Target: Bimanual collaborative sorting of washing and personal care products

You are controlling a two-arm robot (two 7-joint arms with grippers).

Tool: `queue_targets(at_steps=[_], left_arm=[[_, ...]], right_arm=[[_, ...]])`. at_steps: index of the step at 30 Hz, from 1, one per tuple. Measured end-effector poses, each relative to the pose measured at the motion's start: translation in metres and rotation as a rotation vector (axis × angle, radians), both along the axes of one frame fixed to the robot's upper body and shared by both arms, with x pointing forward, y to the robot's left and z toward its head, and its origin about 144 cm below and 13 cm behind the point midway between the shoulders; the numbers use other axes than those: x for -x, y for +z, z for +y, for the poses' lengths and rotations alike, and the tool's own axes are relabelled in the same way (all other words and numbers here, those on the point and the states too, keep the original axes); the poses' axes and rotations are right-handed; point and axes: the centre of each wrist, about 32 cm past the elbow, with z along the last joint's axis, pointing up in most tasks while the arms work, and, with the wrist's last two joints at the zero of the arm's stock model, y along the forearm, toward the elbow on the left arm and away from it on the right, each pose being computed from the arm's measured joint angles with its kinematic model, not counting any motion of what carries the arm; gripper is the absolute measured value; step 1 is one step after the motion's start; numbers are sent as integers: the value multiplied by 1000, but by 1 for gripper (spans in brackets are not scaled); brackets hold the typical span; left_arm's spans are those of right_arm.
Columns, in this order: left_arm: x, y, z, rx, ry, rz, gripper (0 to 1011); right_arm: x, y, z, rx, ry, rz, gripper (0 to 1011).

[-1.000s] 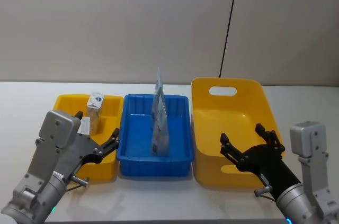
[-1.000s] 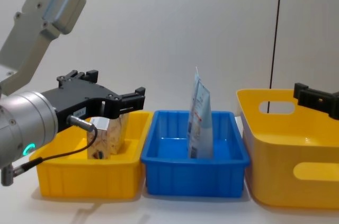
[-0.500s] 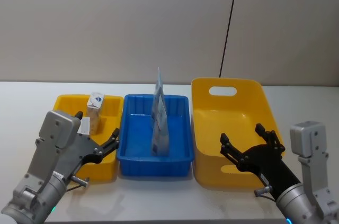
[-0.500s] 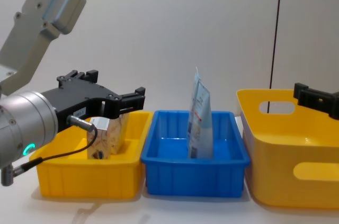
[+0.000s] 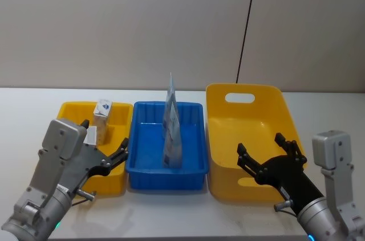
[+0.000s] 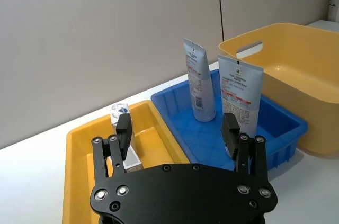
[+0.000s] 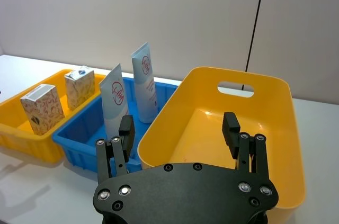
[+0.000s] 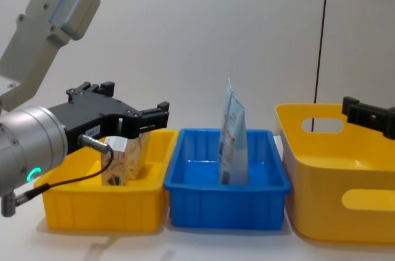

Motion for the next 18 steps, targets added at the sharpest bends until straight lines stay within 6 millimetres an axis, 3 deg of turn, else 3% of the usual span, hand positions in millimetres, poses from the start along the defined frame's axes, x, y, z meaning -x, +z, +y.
queue_targets(at_steps=[18], left_arm=[[-2, 10, 3, -41, -3, 128, 1001]], right_arm=[[0, 0, 0, 0, 0, 0, 1002]])
